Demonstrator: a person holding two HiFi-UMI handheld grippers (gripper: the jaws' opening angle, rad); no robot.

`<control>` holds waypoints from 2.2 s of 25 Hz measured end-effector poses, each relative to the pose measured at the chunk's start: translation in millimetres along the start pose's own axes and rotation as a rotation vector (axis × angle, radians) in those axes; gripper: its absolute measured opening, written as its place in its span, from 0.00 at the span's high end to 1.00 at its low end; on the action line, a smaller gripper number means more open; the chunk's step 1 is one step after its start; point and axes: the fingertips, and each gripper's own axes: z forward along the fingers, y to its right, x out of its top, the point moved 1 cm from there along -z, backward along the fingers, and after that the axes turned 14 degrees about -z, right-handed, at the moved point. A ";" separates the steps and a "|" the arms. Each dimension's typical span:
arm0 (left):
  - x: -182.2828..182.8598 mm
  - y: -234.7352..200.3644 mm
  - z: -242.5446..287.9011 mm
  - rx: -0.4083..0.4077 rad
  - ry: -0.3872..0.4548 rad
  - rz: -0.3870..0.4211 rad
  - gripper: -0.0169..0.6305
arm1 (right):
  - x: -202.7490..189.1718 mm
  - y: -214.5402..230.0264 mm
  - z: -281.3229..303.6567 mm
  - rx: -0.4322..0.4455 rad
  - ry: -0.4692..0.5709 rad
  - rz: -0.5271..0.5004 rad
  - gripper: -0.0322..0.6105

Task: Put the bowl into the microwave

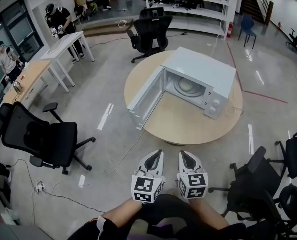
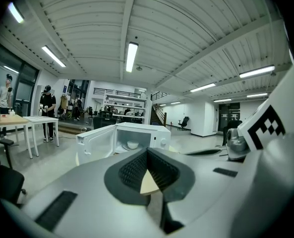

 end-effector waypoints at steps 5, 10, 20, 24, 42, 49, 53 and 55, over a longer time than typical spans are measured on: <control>3.1 -23.0 -34.7 -0.004 -0.003 0.000 0.90 | 6.9 -41.3 -7.7 -0.014 0.002 -0.008 0.92; 4.7 -46.5 -77.5 -0.015 -0.007 0.007 0.90 | 14.0 -86.7 -16.4 -0.030 -0.002 -0.013 0.92; -8.3 -90.1 -176.7 -0.050 -0.015 -0.015 0.90 | 9.1 -192.7 -46.5 -0.057 -0.035 -0.019 0.92; -16.8 -99.7 -203.9 -0.069 -0.013 -0.042 0.90 | 3.9 -220.5 -58.0 -0.067 -0.062 -0.040 0.92; -31.1 -66.1 -260.2 -0.123 0.001 -0.022 0.90 | -5.0 -261.1 -119.1 -0.069 -0.051 -0.077 0.92; -52.1 -22.9 -256.8 -0.131 -0.035 -0.008 0.90 | -25.0 -233.1 -156.7 -0.084 -0.064 -0.063 0.92; -57.7 3.1 -259.4 -0.117 -0.028 0.003 0.90 | -28.8 -217.3 -177.3 -0.073 -0.053 -0.064 0.92; -63.0 14.0 -261.4 -0.102 -0.028 0.002 0.90 | -32.8 -211.3 -187.2 -0.062 -0.050 -0.063 0.92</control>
